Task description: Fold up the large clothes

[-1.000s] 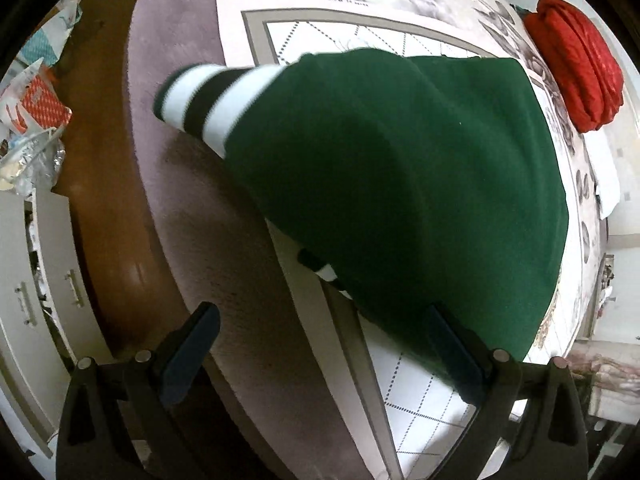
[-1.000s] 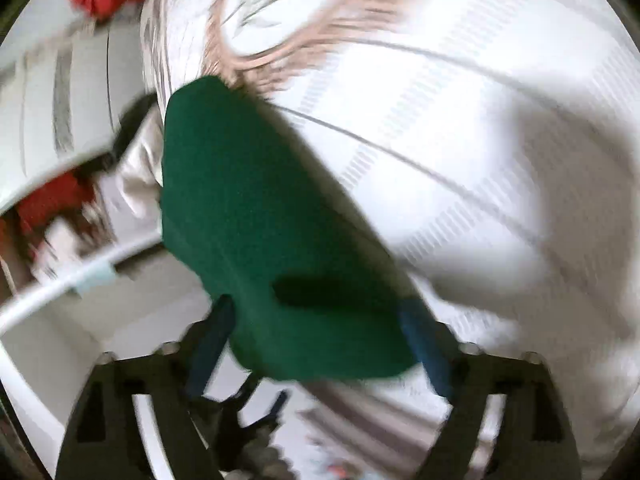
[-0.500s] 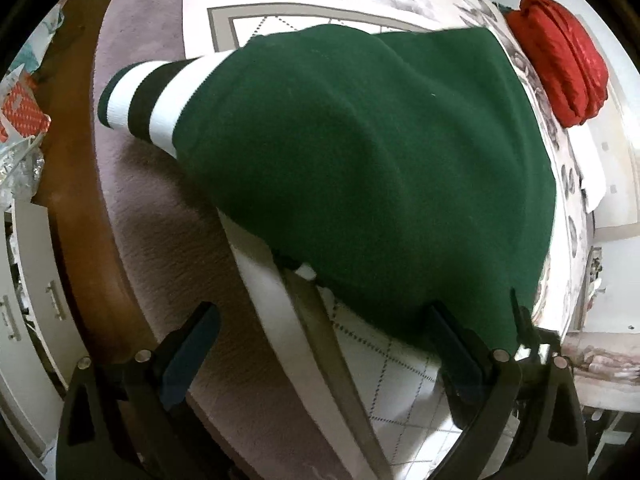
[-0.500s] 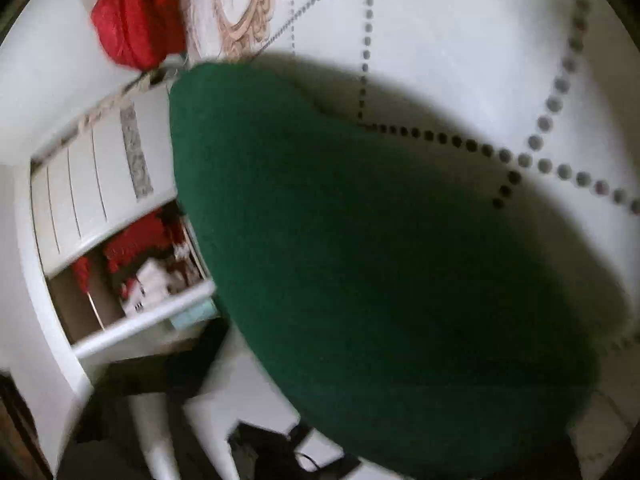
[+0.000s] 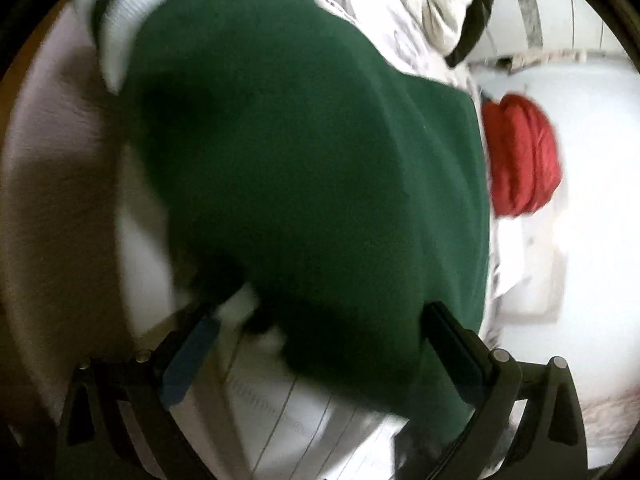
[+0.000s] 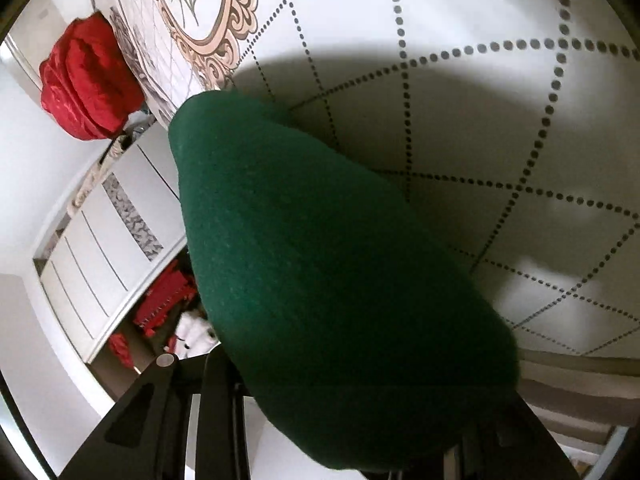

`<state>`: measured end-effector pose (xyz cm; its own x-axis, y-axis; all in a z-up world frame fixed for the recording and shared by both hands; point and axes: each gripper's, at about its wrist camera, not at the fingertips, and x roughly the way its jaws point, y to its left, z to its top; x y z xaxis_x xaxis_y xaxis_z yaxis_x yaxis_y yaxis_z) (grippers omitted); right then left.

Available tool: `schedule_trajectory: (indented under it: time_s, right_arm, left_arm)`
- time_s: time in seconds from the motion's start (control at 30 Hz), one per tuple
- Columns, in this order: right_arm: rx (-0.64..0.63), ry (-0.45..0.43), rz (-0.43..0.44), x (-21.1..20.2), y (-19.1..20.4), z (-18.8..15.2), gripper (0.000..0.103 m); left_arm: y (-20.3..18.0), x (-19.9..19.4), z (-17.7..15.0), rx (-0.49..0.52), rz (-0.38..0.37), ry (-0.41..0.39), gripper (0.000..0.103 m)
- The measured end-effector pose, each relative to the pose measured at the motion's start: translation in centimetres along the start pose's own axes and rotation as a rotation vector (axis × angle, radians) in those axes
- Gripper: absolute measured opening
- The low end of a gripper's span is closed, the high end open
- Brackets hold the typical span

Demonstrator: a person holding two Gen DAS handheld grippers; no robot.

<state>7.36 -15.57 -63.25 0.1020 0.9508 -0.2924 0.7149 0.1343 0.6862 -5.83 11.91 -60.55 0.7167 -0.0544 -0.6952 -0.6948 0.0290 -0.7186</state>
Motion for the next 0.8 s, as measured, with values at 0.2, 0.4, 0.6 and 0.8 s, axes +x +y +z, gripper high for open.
schedule_trajectory:
  time_s: [0.2,0.4,0.6,0.8]
  right_arm:
    - [-0.084,0.02,-0.06,-0.2,-0.6,0.7,0.035]
    - [-0.221,0.085,-0.108,0.4,-1.3,1.6,0.052]
    - [-0.431,0.083,-0.184,-0.3,-1.1,1.7,0.074]
    - [-0.483,0.007,-0.091,1.8,0.1,1.4,0.092]
  left_arm:
    - [-0.6,0.9,1.2,-0.039,-0.05,-0.14,0.103]
    - [-1.9,0.2,2.1,-0.006,-0.021,-0.233,0.037]
    - [-3.3,0.7,2.5,0.036,-0.002,-0.222,0.033]
    - [-2.3,0.3,2.1,0.014,-0.023,-0.191,0.033]
